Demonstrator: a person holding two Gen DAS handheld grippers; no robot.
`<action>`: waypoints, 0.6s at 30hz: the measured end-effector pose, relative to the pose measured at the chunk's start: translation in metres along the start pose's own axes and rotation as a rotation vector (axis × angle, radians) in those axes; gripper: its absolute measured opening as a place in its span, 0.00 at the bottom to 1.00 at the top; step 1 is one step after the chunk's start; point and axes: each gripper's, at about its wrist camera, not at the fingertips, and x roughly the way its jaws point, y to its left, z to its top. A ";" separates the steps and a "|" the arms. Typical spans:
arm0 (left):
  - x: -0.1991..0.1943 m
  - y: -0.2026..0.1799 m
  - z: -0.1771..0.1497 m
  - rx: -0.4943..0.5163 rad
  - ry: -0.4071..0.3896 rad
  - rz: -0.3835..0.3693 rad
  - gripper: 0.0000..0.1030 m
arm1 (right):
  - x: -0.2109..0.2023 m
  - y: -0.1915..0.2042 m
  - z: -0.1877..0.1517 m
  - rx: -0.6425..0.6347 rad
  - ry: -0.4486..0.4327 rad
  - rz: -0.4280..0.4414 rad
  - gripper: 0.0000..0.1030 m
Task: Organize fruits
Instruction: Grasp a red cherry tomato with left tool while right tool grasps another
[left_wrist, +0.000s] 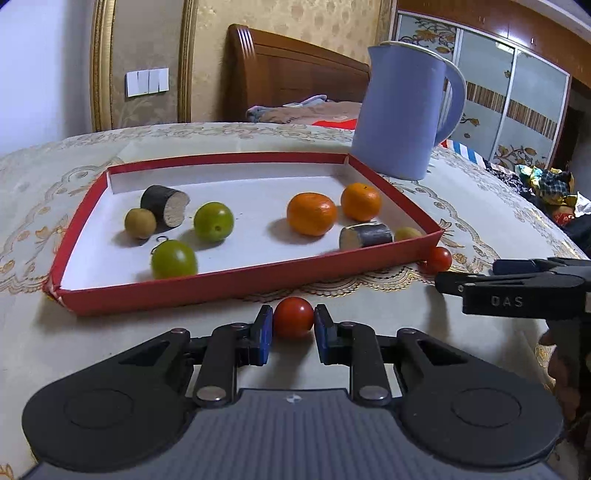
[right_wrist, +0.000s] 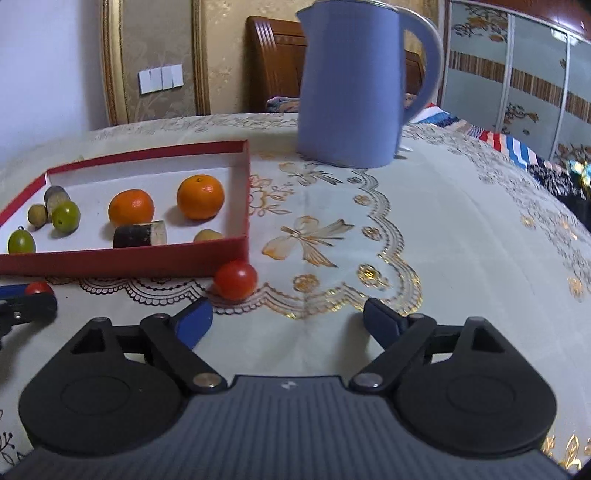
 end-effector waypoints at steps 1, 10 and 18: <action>-0.001 0.002 0.000 -0.006 0.000 0.000 0.23 | 0.001 0.001 0.001 -0.002 0.001 -0.001 0.84; -0.007 0.026 -0.001 -0.085 0.003 -0.004 0.23 | 0.007 0.013 0.007 -0.026 -0.013 -0.025 0.77; -0.008 0.026 -0.001 -0.085 -0.004 0.024 0.23 | 0.004 0.018 0.005 -0.062 -0.032 0.002 0.57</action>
